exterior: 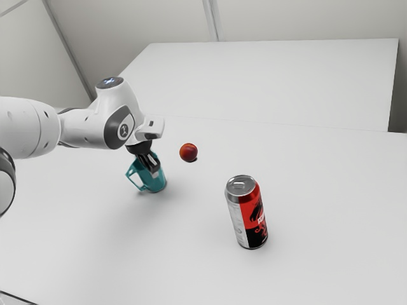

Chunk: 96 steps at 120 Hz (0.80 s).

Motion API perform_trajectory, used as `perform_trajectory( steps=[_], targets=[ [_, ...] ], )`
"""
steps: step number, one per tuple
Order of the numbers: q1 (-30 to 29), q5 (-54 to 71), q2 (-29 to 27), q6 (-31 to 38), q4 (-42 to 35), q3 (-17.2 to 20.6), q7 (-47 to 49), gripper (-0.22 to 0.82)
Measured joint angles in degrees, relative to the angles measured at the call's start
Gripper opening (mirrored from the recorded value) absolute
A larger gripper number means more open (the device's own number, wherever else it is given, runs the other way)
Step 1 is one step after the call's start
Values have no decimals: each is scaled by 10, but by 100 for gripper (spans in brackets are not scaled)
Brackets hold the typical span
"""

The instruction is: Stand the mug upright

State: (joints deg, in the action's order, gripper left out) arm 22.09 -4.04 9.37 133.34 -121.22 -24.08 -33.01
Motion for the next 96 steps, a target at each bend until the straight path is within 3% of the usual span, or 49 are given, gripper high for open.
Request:
perform_trajectory(
  steps=[59, 96],
  targets=[
    [0, -2, -4, 1, 1, 0, 6, 30],
    [6, -3, -46, -1, 0, 0, 7, 41]
  ],
)
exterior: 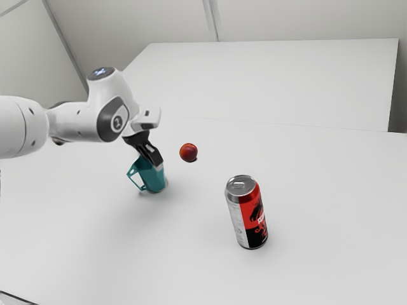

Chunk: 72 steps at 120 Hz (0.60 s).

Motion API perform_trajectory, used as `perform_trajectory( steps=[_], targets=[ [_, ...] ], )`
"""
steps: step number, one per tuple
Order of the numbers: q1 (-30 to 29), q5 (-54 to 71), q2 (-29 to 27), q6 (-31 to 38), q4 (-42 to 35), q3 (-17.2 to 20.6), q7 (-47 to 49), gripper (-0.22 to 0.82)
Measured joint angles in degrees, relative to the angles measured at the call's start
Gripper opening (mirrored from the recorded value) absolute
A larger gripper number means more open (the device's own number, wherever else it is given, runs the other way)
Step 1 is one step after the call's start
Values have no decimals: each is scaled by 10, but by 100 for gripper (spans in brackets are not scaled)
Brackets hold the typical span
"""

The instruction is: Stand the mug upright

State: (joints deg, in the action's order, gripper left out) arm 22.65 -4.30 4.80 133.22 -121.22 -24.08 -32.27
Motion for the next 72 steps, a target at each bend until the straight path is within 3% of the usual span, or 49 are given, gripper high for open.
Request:
perform_trajectory(
  steps=[20, 33, 72],
  targets=[
    [2, 0, -29, -5, 6, 0, 0, 46],
    [0, -2, -27, -29, 53, 1, 1, 52],
    [-35, -6, 62, -230, 274, 21, 35, 59]
  ],
)
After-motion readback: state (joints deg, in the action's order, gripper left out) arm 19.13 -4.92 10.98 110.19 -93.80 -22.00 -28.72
